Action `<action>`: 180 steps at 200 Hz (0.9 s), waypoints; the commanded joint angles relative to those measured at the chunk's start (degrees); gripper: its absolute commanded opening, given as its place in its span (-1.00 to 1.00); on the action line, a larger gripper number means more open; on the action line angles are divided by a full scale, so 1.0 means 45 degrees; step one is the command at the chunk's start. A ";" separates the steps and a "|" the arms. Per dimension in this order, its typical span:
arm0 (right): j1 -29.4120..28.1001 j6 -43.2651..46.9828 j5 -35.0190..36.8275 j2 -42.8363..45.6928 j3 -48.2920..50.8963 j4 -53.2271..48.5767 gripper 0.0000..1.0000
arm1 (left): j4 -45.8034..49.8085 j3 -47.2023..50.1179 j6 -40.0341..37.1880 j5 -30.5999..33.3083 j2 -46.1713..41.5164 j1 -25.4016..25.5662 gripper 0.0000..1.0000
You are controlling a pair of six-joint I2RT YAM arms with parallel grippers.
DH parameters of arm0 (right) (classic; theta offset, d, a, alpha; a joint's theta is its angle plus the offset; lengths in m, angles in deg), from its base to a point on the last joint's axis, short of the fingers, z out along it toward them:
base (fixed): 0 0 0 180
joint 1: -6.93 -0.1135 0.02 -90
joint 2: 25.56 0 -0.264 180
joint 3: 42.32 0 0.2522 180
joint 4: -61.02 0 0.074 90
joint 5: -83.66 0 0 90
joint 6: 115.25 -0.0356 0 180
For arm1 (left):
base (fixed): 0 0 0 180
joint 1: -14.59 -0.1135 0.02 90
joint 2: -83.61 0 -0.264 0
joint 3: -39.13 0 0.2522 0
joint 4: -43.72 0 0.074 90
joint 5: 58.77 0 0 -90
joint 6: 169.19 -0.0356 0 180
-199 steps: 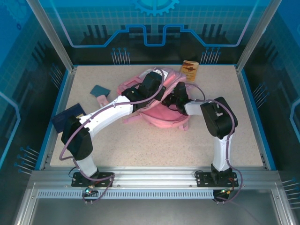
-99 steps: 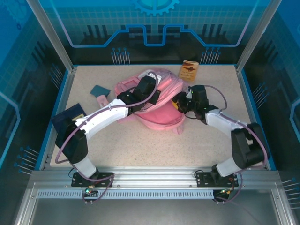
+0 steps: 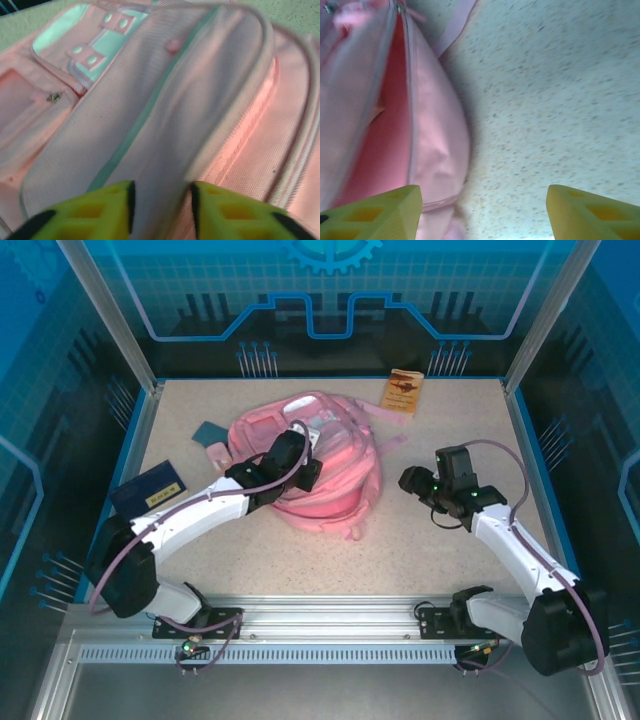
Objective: Pack the student bag
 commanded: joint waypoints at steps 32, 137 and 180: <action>0.0575 0.2015 0.1045 -0.2933 -0.3752 -0.0363 0.56 | 0.0096 0.1120 0.2955 -0.0940 -0.1532 -0.0148 0.68; 0.2253 -0.1190 -0.0613 -1.2503 -1.1084 0.1347 0.33 | -0.0114 0.2438 0.3783 -0.1589 -0.3242 -0.0299 0.98; 0.2446 -0.1176 -0.0634 -1.4483 -1.3212 0.1309 0.29 | 0.0150 0.2669 0.3879 -0.1360 -0.3216 -0.0655 0.98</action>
